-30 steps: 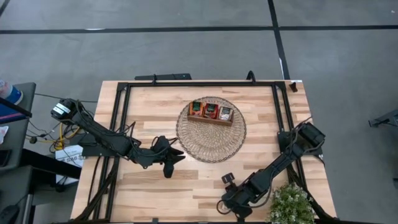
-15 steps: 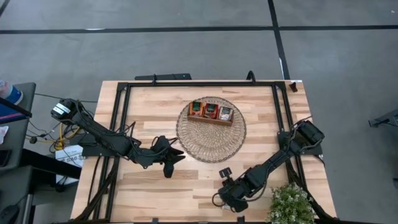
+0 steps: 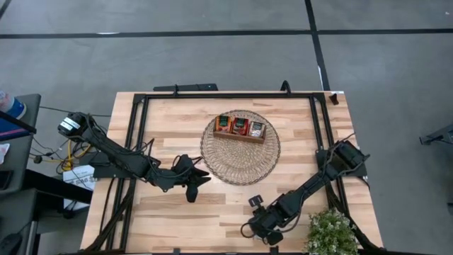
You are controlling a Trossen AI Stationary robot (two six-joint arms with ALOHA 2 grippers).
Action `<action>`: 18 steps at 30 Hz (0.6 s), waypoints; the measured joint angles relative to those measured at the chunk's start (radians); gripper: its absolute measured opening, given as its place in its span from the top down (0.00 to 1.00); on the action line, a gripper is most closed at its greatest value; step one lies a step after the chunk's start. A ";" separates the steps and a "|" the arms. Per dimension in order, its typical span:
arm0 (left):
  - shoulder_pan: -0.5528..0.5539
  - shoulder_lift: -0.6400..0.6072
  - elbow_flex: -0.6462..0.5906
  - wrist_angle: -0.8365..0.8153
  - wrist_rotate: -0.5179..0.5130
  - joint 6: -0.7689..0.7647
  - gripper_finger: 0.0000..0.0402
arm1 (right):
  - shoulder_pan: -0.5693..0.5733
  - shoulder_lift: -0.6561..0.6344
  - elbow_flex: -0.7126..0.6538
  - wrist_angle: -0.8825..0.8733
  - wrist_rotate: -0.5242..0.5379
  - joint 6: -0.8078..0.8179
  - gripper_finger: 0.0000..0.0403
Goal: Pick & Place Tea
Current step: Put the brown tea bag into the right section of the wooden organizer
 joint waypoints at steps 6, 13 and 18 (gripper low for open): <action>0.000 0.000 0.000 0.000 0.000 0.000 0.75 | -0.012 0.056 0.008 0.013 -0.013 0.001 0.79; 0.000 0.000 0.000 0.000 0.000 0.000 0.75 | -0.032 0.040 0.003 0.011 -0.002 0.016 0.98; 0.000 0.000 0.000 0.000 0.001 0.000 0.75 | -0.039 -0.055 -0.013 -0.130 0.062 0.009 1.00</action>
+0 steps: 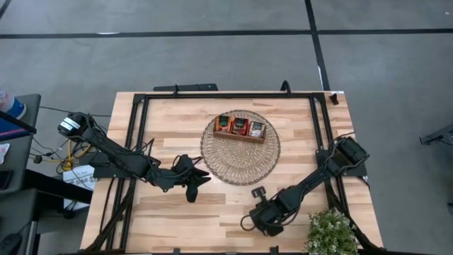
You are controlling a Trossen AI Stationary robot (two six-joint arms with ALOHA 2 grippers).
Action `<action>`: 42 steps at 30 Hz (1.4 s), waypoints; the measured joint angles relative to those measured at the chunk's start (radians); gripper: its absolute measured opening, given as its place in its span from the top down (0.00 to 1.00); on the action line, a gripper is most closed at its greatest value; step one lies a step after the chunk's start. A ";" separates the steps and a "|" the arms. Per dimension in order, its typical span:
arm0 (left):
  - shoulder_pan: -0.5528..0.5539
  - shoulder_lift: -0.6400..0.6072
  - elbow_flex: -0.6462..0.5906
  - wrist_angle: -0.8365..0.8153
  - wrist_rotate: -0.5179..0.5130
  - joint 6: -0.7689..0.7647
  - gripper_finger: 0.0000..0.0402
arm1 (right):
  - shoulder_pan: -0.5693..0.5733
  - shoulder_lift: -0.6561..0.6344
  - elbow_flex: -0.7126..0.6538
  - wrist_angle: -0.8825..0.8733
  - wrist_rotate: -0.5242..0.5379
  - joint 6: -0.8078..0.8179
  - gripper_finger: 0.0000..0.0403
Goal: Pick & Place Tea
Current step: Put the brown tea bag into the right section of the wooden organizer
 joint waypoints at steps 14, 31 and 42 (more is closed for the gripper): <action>0.000 0.000 0.000 0.000 0.000 -0.001 0.75 | -0.154 -0.305 0.146 -0.429 0.099 -0.109 1.00; 0.001 0.000 0.000 0.001 -0.001 0.000 0.75 | -0.660 -0.351 0.230 -0.599 0.071 -0.437 1.00; 0.002 0.000 0.000 0.001 -0.031 0.003 0.75 | -0.807 -0.328 0.232 -0.565 0.064 -0.539 1.00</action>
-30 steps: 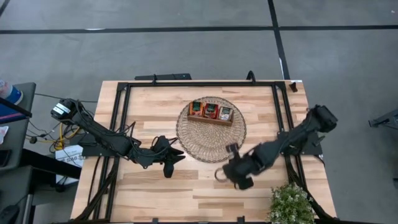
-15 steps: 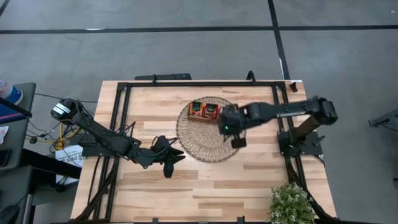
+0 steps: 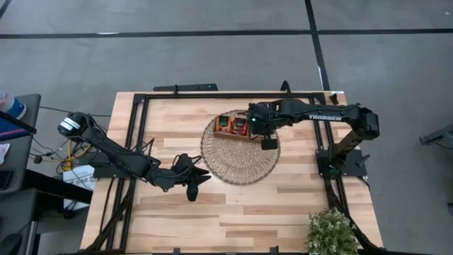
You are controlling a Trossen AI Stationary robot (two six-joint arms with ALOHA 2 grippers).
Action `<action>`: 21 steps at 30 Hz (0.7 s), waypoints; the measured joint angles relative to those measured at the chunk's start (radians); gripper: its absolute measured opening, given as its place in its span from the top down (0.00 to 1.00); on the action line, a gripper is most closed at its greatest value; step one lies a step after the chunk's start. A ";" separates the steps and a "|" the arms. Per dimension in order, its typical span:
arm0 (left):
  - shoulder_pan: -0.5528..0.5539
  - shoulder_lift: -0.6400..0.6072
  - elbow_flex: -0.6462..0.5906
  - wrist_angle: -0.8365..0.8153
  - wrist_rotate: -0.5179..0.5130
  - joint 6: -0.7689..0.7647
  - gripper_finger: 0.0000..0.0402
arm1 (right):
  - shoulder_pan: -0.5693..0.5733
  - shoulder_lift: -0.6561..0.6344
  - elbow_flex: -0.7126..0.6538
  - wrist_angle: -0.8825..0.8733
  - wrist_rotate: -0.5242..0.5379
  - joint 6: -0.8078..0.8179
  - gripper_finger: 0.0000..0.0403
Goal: Pick & Place Tea
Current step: Put the brown tea bag into the right section of the wooden organizer
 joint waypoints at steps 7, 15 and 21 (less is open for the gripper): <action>0.000 0.000 0.000 0.000 -0.001 0.003 0.75 | -0.037 0.117 0.068 -0.030 0.003 -0.045 1.00; 0.000 0.000 0.000 -0.007 0.002 0.005 0.75 | -0.044 0.259 0.214 -0.107 0.002 -0.074 1.00; 0.000 0.000 0.000 -0.007 0.007 0.003 0.75 | -0.044 0.353 0.270 -0.196 0.001 -0.074 1.00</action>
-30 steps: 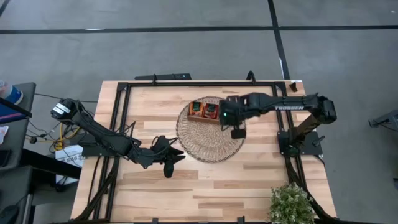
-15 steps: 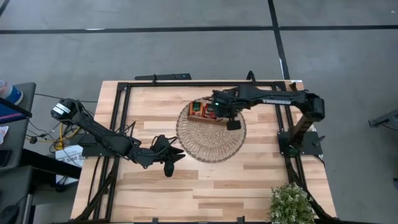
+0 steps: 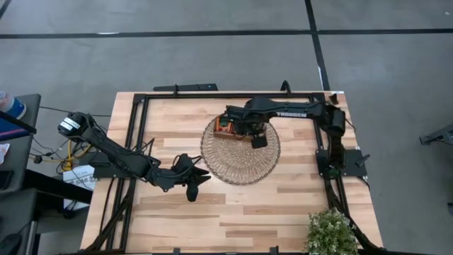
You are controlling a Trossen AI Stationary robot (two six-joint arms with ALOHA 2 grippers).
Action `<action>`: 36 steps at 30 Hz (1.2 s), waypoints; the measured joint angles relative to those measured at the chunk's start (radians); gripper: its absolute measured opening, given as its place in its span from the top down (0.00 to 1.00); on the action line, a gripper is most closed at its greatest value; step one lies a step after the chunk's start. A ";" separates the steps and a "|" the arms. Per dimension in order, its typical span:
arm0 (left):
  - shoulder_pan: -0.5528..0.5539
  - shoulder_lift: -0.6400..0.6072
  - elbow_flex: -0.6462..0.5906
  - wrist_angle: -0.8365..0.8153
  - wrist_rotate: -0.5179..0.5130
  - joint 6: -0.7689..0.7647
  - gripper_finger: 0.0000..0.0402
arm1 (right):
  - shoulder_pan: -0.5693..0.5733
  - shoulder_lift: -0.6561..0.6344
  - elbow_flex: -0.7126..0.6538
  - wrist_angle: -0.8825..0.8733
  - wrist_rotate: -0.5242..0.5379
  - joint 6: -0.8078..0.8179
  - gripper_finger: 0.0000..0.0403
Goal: Pick & Place Tea
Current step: Put the brown tea bag into the right section of the wooden organizer, then adjust the tea bags
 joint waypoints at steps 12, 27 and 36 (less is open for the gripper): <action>0.000 0.000 0.000 -0.001 0.000 -0.002 0.75 | 0.000 0.051 0.010 0.046 -0.025 -0.024 1.00; 0.000 0.000 0.000 -0.002 0.001 -0.002 0.75 | -0.001 0.044 0.010 0.037 -0.050 0.003 0.87; 0.000 0.000 0.000 -0.003 0.001 -0.002 0.75 | -0.002 0.040 0.010 0.037 0.140 0.003 0.69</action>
